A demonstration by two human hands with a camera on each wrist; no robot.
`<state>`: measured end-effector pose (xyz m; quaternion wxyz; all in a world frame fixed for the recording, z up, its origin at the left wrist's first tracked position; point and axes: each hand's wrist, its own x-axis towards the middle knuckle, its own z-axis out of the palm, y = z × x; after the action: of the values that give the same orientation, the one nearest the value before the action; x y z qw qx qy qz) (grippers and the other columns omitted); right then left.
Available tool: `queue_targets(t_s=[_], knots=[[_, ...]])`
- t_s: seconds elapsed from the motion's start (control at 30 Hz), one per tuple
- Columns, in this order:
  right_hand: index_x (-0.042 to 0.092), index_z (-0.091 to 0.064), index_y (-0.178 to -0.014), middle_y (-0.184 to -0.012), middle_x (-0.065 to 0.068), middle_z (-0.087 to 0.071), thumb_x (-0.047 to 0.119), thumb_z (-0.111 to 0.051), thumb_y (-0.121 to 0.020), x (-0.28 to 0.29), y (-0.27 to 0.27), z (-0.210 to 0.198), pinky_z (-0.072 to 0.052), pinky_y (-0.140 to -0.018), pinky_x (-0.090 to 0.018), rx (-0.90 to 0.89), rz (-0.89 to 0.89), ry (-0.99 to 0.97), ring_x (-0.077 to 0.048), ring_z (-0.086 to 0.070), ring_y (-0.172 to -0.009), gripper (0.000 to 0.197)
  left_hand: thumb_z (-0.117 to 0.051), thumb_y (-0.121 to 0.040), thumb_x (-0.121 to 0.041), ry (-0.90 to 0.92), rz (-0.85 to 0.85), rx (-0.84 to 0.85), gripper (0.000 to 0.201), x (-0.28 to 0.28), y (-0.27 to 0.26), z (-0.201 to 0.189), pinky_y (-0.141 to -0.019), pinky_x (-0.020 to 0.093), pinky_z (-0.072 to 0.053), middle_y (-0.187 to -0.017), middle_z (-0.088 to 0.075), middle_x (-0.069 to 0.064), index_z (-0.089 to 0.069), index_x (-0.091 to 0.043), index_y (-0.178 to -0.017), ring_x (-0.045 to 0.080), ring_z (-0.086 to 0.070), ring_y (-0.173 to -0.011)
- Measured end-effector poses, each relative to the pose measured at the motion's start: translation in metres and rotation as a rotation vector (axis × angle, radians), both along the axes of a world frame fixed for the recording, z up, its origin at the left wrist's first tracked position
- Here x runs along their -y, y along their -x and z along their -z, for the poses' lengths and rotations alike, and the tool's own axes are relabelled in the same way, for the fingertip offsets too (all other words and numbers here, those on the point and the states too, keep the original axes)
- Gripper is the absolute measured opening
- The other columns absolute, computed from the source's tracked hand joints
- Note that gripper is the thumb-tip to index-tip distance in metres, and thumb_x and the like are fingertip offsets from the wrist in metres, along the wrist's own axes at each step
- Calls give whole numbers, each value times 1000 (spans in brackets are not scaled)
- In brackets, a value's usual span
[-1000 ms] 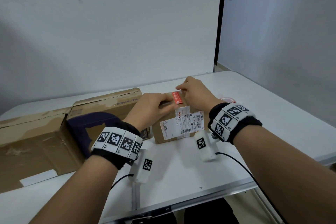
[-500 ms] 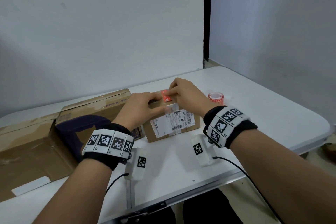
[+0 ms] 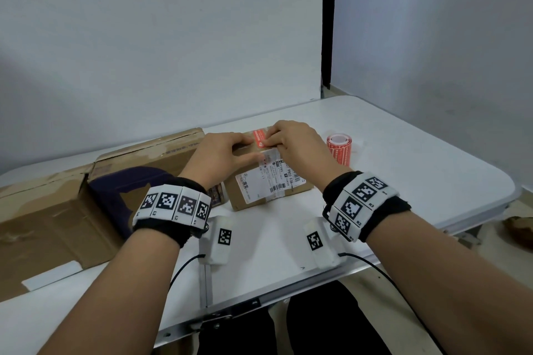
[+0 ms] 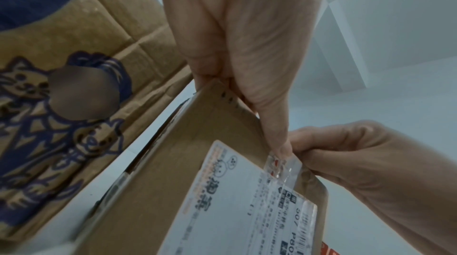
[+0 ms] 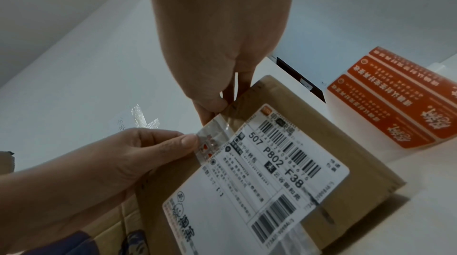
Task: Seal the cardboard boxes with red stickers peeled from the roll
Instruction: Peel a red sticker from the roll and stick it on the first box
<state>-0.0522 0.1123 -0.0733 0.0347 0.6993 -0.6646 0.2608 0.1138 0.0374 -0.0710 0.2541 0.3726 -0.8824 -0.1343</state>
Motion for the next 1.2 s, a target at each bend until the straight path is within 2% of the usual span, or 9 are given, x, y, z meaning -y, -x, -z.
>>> queue_targets(t_s=[0.17,0.27,0.33,0.4,0.53,0.7,0.97,1.1,1.2], knots=[[20,-74,-108,-116,1,-69,12,-48,-91,-4,-2,-3,-51,-85,-39,21,36,39,-24,-62,-105,31,-71,-75,-52,21,8,7,51,0,0,0,-87,20,-47,-109,-72,-5,-69,-20,-114,8,-65,-101],[25,-67,-120,-126,4,-62,15,-50,-91,0,-6,-8,-48,-90,-36,51,37,6,-21,-57,-113,34,-71,-76,-48,41,20,-1,44,-3,0,0,-86,24,-50,-106,-73,-5,-70,-23,-112,8,-66,-96],[26,-64,-124,-129,4,-57,18,-54,-91,5,-11,-9,-41,-92,-33,-13,39,-55,-21,-50,-117,36,-71,-77,-49,43,26,-2,44,-6,-1,-1,-86,24,-50,-105,-74,-6,-69,-25,-113,7,-66,-95],[23,-67,-121,-127,3,-56,21,-55,-91,6,-15,-10,-38,-93,-32,-66,49,-71,-22,-47,-116,32,-71,-77,-50,35,32,-5,42,-7,-1,-1,-87,26,-51,-104,-74,-6,-70,-27,-113,7,-66,-95],[16,-71,-115,-124,-2,-57,20,-54,-91,-5,-15,-10,-40,-96,-35,18,27,-45,-24,-51,-114,29,-70,-75,-53,22,24,4,47,-4,-1,0,-89,25,-50,-108,-73,-6,-71,-25,-112,7,-65,-100],[20,-74,-110,-120,4,-63,21,-53,-91,-4,-9,-2,-45,-90,-34,54,5,-3,-25,-54,-112,28,-69,-73,-57,22,3,15,57,0,-1,3,-96,30,-49,-116,-71,-4,-68,-22,-118,9,-64,-107],[19,-76,-99,-110,1,-72,10,-49,-86,-8,-7,-7,-52,-84,-37,90,41,33,-26,-65,-97,32,-69,-79,-47,33,23,-5,40,-10,1,0,-85,27,-50,-105,-72,-5,-70,-21,-110,8,-63,-91],[19,-77,-88,-96,-5,-74,6,-47,-81,-5,-1,-2,-55,-76,-38,196,63,60,-28,-66,-84,33,-65,-82,-47,28,36,61,38,-10,3,0,-82,32,-49,-102,-68,0,-65,-17,-105,16,-61,-92],[14,-74,-75,-90,-6,-74,1,-44,-79,-4,4,2,-56,-75,-38,352,17,114,-25,-67,-81,33,-63,-85,-44,78,37,148,38,-10,4,-5,-78,28,-41,-103,-63,3,-61,-12,-106,19,-55,-94]])
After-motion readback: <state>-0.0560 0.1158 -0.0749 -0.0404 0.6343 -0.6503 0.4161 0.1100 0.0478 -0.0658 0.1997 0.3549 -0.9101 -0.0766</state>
